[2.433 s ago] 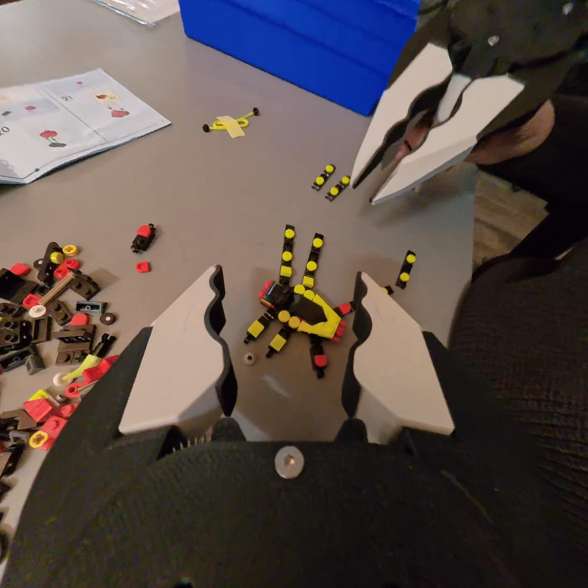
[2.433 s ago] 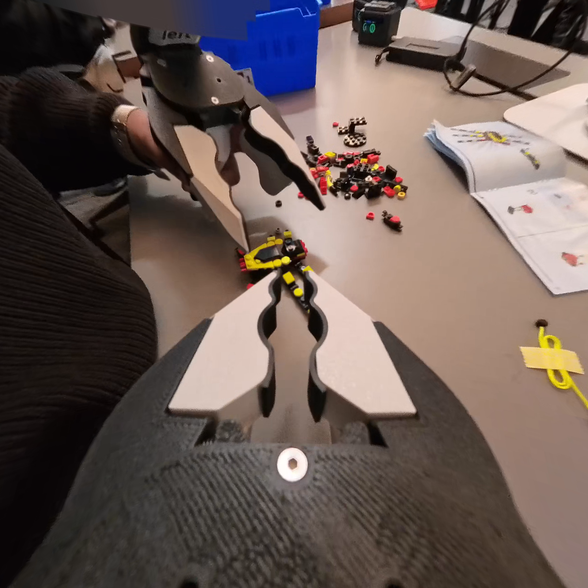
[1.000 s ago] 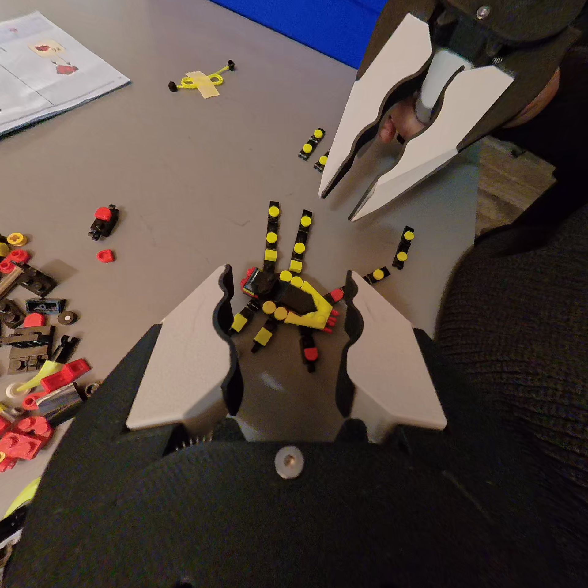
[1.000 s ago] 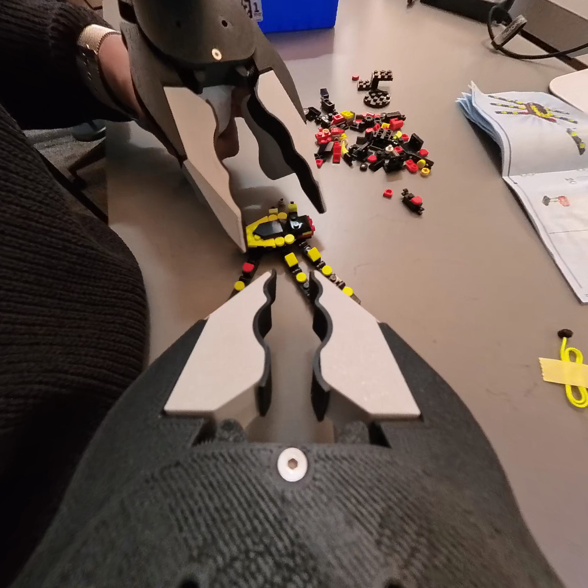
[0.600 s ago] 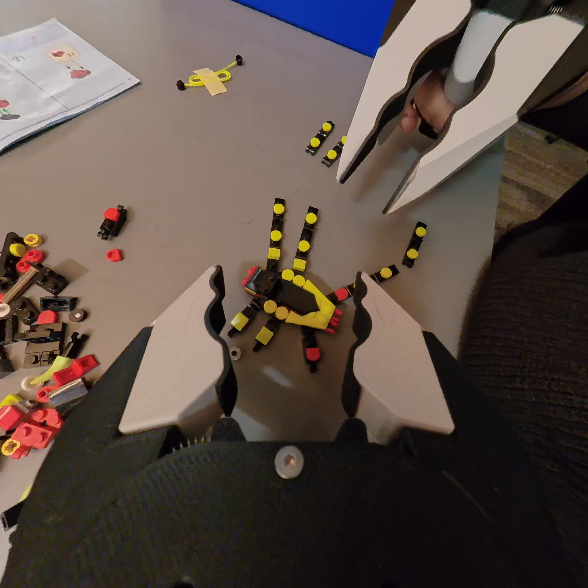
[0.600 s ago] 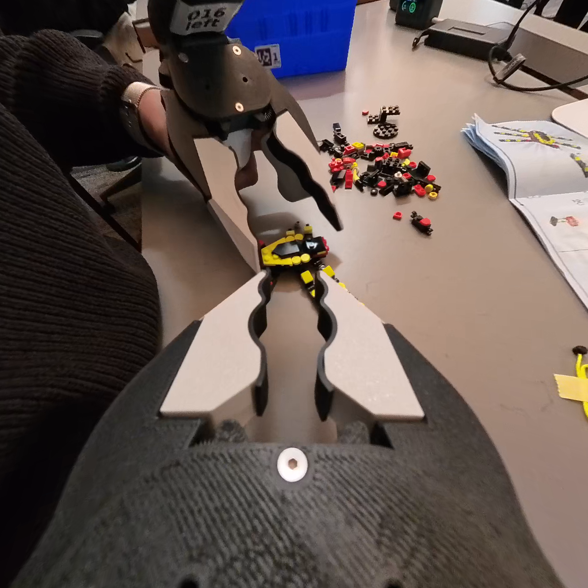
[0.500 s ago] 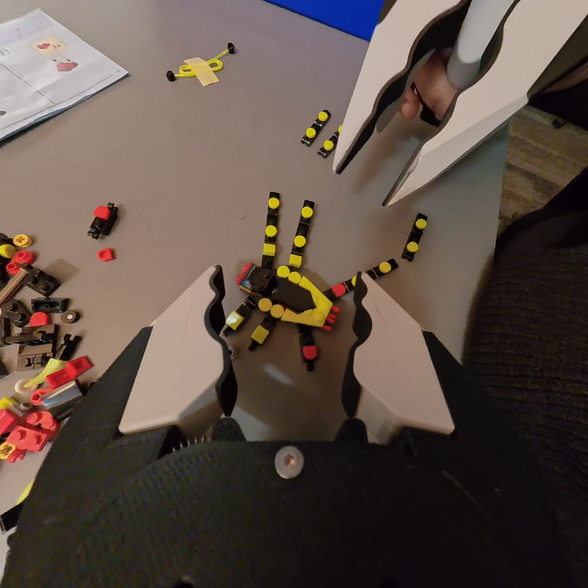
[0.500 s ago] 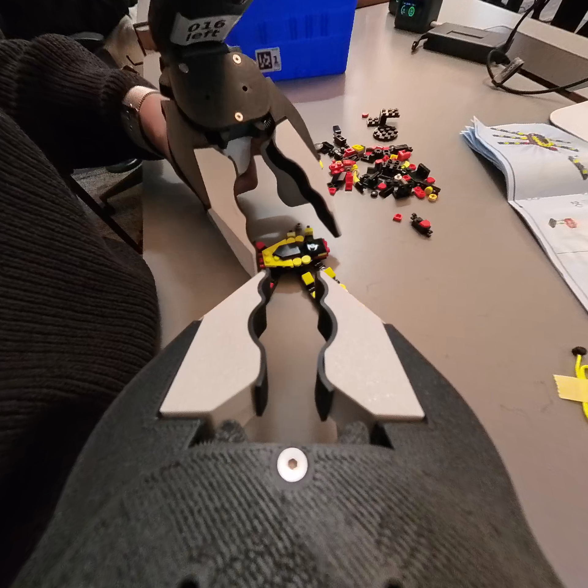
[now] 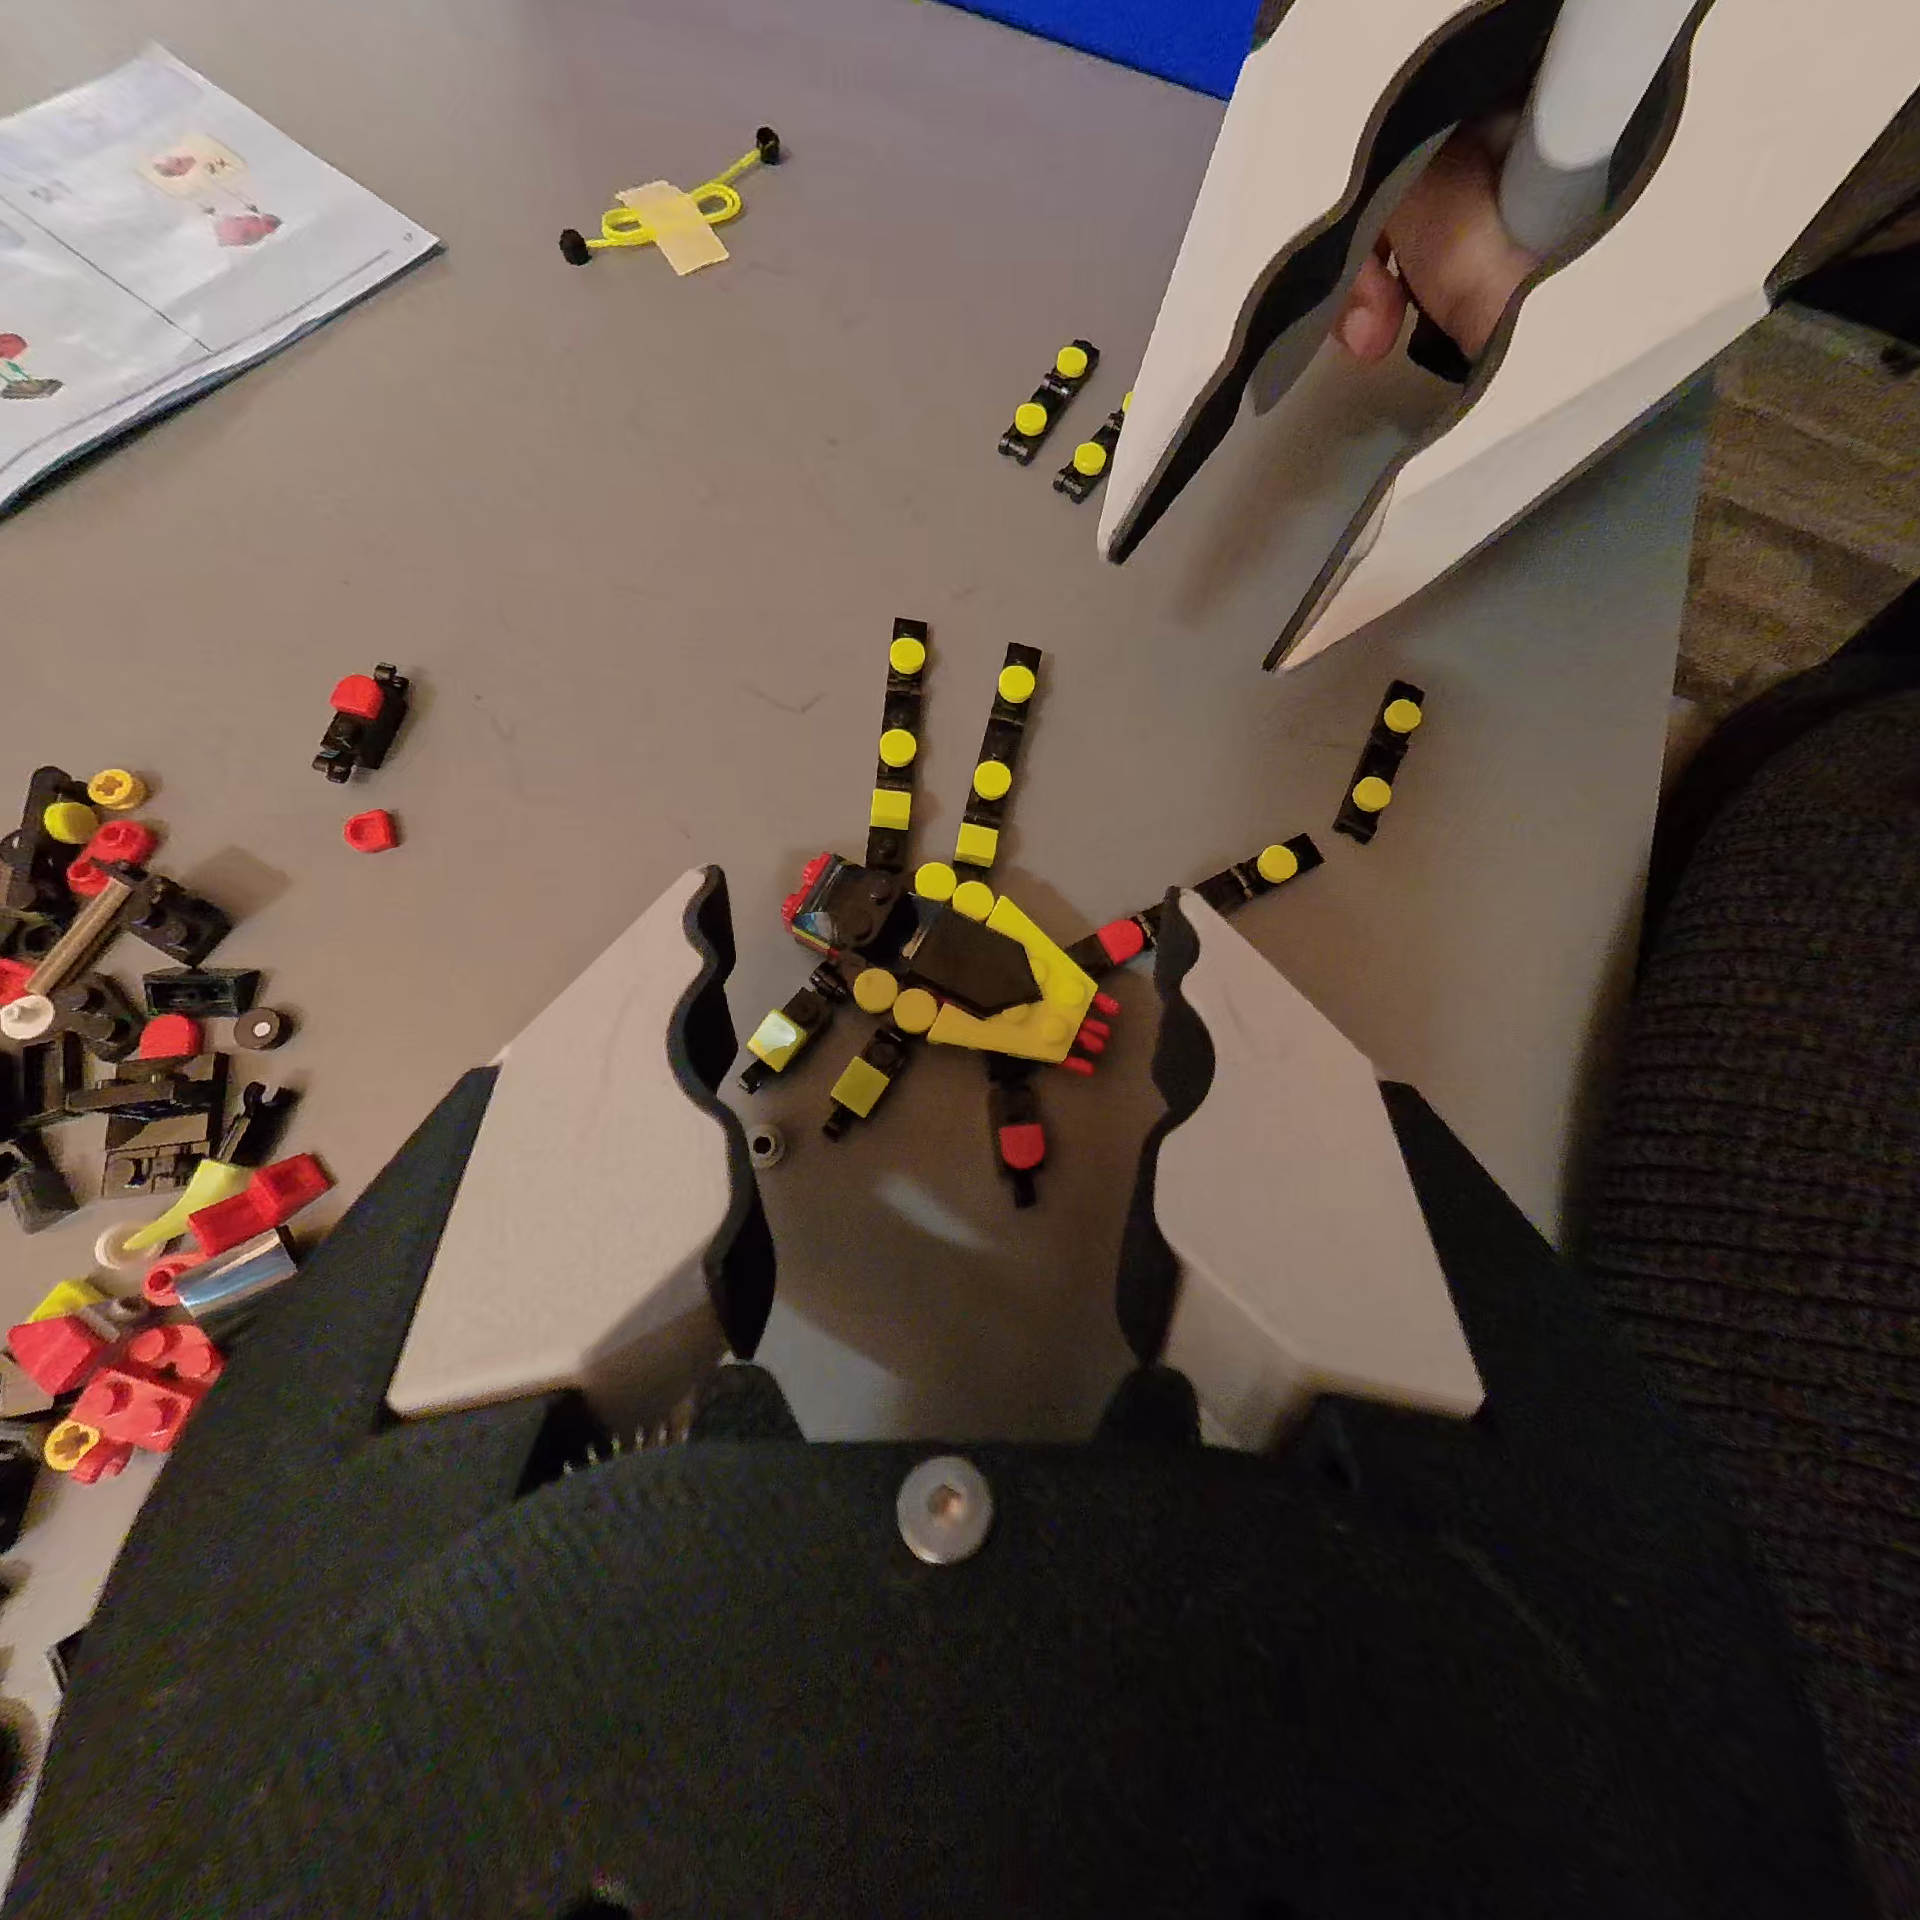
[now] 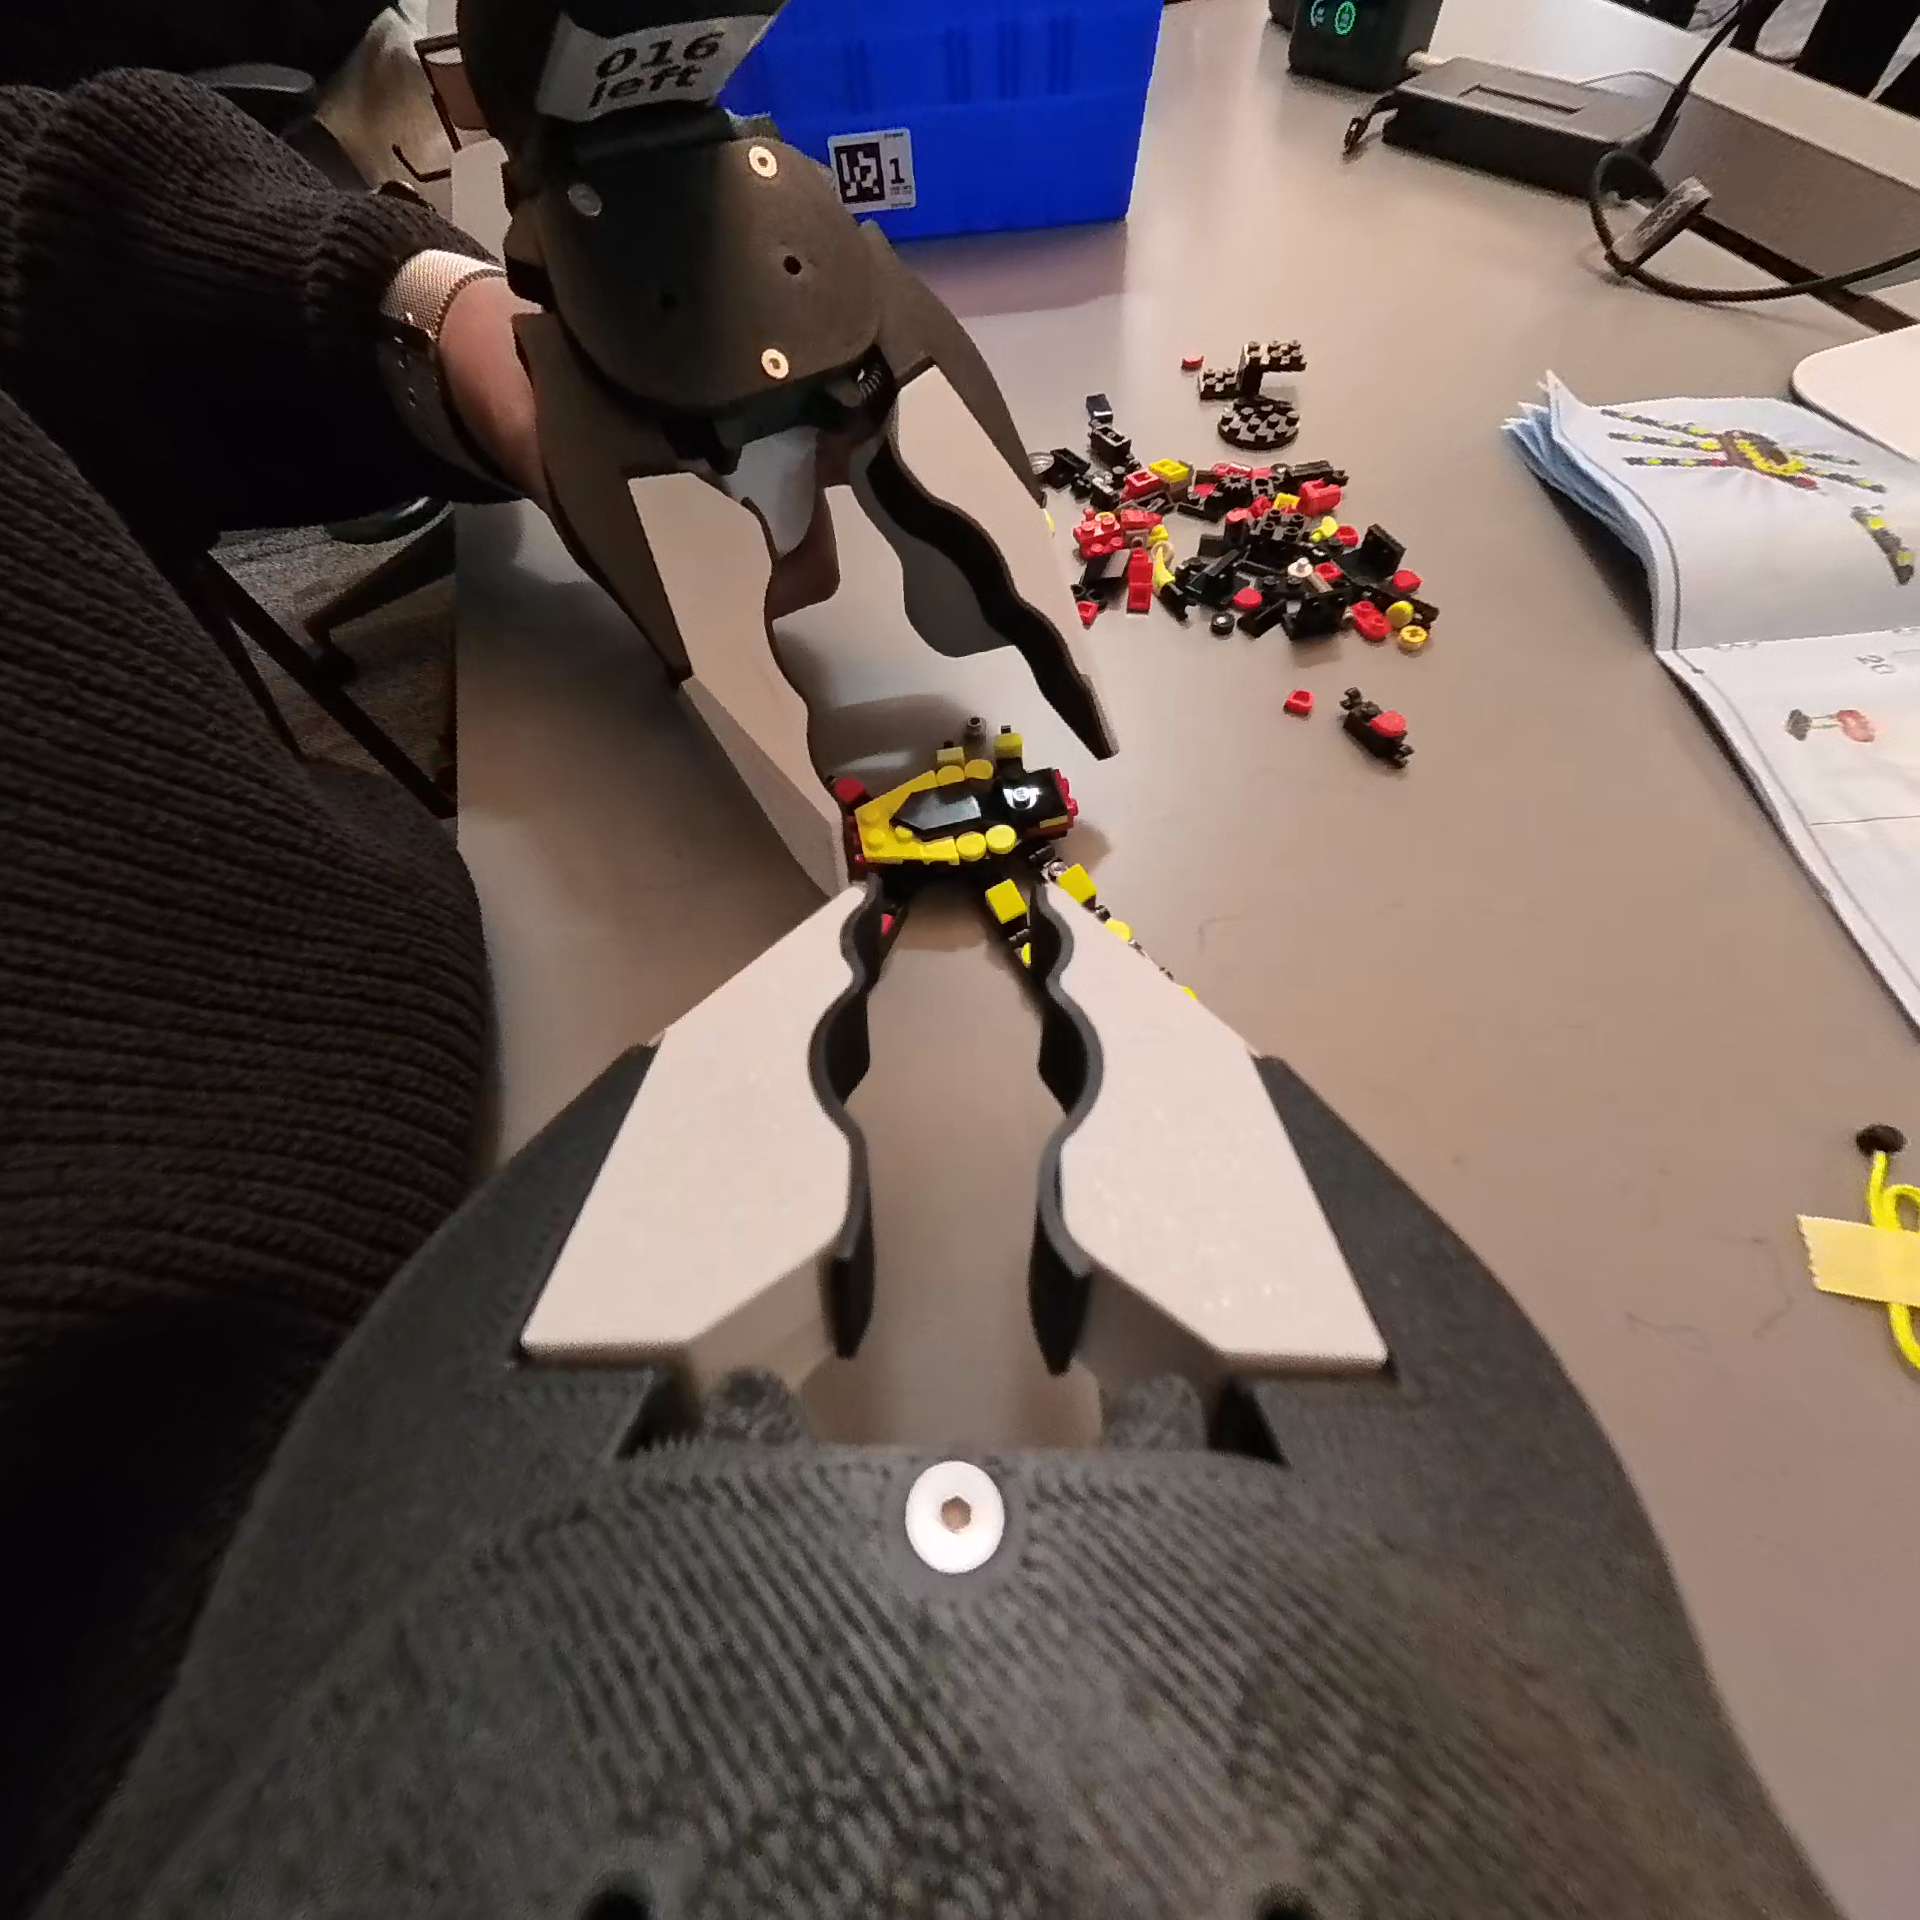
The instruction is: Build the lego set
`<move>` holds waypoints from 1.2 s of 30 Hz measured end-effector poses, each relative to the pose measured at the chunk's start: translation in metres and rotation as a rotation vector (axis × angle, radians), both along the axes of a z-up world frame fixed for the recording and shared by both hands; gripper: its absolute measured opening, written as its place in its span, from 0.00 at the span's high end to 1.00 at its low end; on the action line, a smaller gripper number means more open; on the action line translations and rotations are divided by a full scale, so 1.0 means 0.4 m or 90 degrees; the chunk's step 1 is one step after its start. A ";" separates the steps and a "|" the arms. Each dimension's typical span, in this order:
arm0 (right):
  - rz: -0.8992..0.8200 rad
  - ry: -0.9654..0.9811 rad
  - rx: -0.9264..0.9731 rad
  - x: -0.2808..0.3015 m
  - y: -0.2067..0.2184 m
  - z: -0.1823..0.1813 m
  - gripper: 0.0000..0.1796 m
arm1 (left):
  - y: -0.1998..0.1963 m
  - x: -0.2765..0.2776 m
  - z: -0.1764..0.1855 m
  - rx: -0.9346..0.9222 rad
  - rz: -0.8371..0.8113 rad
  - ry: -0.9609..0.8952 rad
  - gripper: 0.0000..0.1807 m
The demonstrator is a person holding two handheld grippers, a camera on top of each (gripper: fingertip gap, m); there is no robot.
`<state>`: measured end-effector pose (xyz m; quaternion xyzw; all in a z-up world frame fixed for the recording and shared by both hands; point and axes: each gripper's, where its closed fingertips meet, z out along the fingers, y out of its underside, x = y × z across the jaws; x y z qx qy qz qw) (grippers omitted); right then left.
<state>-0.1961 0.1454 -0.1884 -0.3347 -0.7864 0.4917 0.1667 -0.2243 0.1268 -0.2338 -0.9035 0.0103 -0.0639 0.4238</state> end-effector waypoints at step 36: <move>-0.003 -0.020 0.013 -0.009 0.005 -0.024 0.85 | -0.002 -0.022 -0.007 -0.007 0.025 -0.013 0.56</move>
